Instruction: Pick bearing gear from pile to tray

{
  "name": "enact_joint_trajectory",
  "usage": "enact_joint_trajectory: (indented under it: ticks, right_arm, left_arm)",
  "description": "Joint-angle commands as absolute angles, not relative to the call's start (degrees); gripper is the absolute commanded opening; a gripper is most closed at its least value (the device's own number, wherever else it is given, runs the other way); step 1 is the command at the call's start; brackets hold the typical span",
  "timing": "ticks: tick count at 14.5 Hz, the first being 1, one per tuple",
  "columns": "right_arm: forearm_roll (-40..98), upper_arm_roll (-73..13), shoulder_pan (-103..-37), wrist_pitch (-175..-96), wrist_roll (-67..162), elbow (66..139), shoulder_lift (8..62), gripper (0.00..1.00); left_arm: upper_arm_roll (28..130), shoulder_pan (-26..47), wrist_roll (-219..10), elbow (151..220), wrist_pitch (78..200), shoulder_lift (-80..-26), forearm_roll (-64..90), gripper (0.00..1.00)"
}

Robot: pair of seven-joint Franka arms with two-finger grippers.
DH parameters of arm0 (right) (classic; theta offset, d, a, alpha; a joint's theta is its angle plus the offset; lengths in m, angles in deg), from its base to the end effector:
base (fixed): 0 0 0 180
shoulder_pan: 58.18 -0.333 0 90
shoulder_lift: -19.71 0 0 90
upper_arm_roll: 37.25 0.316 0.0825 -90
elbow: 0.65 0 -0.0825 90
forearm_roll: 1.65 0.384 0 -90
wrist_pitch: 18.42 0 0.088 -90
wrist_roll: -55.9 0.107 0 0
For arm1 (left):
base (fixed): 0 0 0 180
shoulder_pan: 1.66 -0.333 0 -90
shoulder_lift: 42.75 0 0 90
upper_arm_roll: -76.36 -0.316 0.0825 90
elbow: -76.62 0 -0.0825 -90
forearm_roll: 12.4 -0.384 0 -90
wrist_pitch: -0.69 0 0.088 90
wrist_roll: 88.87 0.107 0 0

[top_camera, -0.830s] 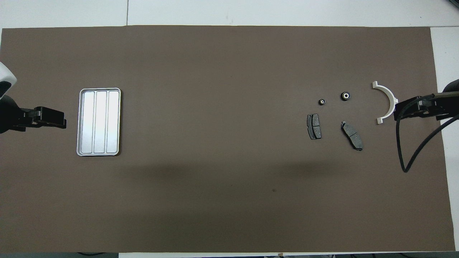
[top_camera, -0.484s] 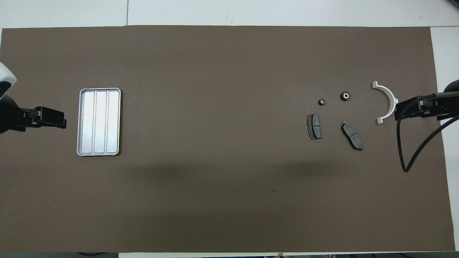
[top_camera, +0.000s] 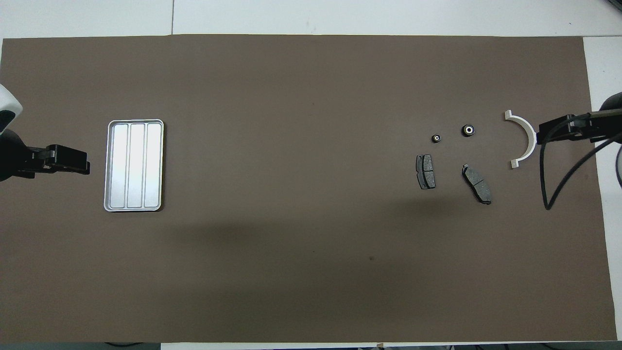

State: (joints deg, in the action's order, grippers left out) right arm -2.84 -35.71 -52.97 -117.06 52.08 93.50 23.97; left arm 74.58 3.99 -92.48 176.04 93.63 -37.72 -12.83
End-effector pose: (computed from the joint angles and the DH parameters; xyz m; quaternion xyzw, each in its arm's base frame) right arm 0.5848 -0.0399 0.5608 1.0000 0.0028 0.0014 0.0094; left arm 0.5278 -0.0343 0.5987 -0.9999 0.0026 0.0125 0.0032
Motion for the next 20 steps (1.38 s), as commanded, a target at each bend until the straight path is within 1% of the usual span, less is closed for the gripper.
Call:
enact_joint_trajectory:
  ticks: [1,2,4,13,16,20]
  right_arm:
    - [-2.79,-35.14,-52.20,-121.06,50.28,90.68,31.29,1.00]
    - [-2.87,-35.05,-52.29,-122.99,50.28,90.32,33.23,0.99]
    - [-3.40,-35.05,-52.81,-129.39,50.19,90.32,37.27,0.97]
    - [-3.75,-34.61,-54.57,-143.82,50.37,90.58,48.97,0.96]
    - [-3.75,-34.61,-54.57,-146.47,50.19,91.37,50.39,0.96]
    - [-3.67,-34.61,-54.66,-146.65,48.09,94.09,50.22,0.96]
  left_arm:
    - [74.34,4.23,-92.13,176.37,93.06,-37.21,-13.46,1.00]
    - [74.34,4.23,-92.13,176.37,93.06,-37.21,-13.46,1.00]
    - [74.34,4.23,-92.04,176.37,93.06,-37.21,-13.46,1.00]
    - [74.34,4.23,-92.13,176.37,93.06,-37.21,-13.46,1.00]
    - [74.34,4.23,-92.04,176.37,93.06,-37.21,-13.46,1.00]
    - [74.34,4.23,-92.13,176.37,93.06,-37.21,-13.46,1.00]
